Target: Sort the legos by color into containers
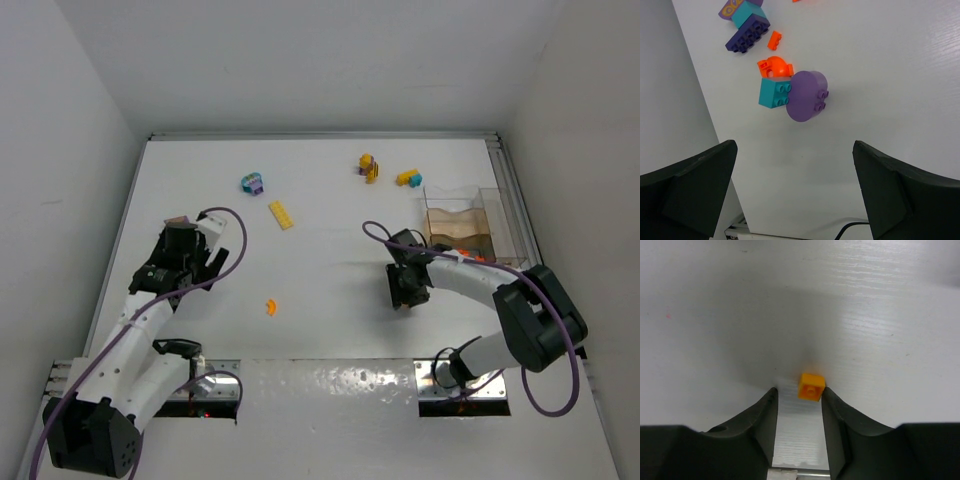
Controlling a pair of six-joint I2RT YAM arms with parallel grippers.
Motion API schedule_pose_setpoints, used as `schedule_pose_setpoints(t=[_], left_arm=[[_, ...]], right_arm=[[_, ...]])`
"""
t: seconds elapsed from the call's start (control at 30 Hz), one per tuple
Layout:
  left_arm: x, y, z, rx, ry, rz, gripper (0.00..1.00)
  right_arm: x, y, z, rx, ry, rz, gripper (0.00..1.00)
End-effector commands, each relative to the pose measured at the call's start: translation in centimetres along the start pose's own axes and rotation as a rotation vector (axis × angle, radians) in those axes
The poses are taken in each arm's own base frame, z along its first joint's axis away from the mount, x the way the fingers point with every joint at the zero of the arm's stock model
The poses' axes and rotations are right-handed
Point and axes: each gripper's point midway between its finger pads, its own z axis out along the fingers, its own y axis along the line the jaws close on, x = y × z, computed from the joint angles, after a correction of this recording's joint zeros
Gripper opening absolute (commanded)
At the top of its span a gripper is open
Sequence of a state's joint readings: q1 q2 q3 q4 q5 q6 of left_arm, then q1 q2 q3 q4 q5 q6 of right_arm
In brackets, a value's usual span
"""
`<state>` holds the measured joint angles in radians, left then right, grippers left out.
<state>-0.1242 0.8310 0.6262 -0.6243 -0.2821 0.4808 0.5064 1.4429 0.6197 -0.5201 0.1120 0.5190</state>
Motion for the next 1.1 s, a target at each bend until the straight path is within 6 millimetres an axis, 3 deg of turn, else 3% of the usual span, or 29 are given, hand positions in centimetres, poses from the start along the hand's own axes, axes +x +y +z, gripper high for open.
schedule_pose_setpoints(t=[0.0, 0.23, 0.33, 0.43, 0.53, 0.57, 0.6, 0.63, 0.67, 0.77, 0.8, 0.83, 0.9, 0.97, 1.07], left_arm=[[-1.6, 1.3, -0.5, -0.047, -0.059, -0.048, 1.00], [-2.0, 1.5, -0.7, -0.049, -0.070, -0.057, 1.00], [-2.1, 1.5, -0.8, -0.048, -0.074, -0.060, 1.00], [-2.3, 1.5, -0.9, -0.041, -0.078, -0.061, 1.00], [-2.3, 0.9, -0.9, -0.004, -0.084, -0.043, 1.00], [-2.4, 0.8, -0.9, 0.003, -0.085, -0.037, 1.00], [-2.5, 0.7, -0.9, 0.007, -0.089, -0.036, 1.00], [-2.6, 0.8, -0.9, 0.008, -0.094, -0.035, 1.00], [-2.8, 0.9, -0.9, 0.004, -0.102, -0.039, 1.00], [-3.5, 1.2, -1.1, -0.009, -0.120, -0.064, 1.00], [-3.6, 1.3, -1.2, -0.010, -0.124, -0.066, 1.00], [-3.6, 1.4, -1.3, -0.012, -0.128, -0.067, 1.00], [-3.5, 1.4, -1.5, -0.016, -0.127, -0.068, 1.00], [-3.3, 1.6, -1.6, -0.026, -0.126, -0.071, 1.00], [-3.0, 1.5, -1.5, -0.033, -0.119, -0.073, 1.00]], right_arm=[[-0.6, -1.5, 0.6, 0.095, -0.030, 0.008, 0.38], [-1.3, -1.9, 0.6, 0.132, -0.033, 0.009, 0.30], [-1.6, -1.9, 0.5, 0.137, -0.029, 0.001, 0.00], [-2.7, -0.9, -0.2, 0.082, -0.041, -0.049, 0.00], [-6.6, 1.5, -3.4, -0.013, -0.111, -0.072, 0.00], [-10.4, 2.9, -5.9, -0.058, -0.216, -0.071, 0.00], [-12.4, 3.4, -7.6, -0.077, -0.277, -0.074, 0.00], [-14.5, 2.7, -9.2, -0.034, -0.339, -0.075, 0.00], [-18.1, 2.5, -12.1, -0.016, -0.442, -0.049, 0.00], [-22.6, -3.4, -12.9, 0.126, -0.471, 0.133, 0.00], [-22.9, -7.4, -12.2, 0.168, -0.435, 0.252, 0.00], [-22.1, -9.0, -9.9, 0.190, -0.337, 0.334, 0.00], [-22.3, -12.4, -9.2, 0.225, -0.288, 0.434, 0.00], [-22.3, -14.3, -8.7, 0.324, -0.260, 0.433, 0.00], [-23.1, -14.8, -8.4, 0.333, -0.270, 0.426, 0.00]])
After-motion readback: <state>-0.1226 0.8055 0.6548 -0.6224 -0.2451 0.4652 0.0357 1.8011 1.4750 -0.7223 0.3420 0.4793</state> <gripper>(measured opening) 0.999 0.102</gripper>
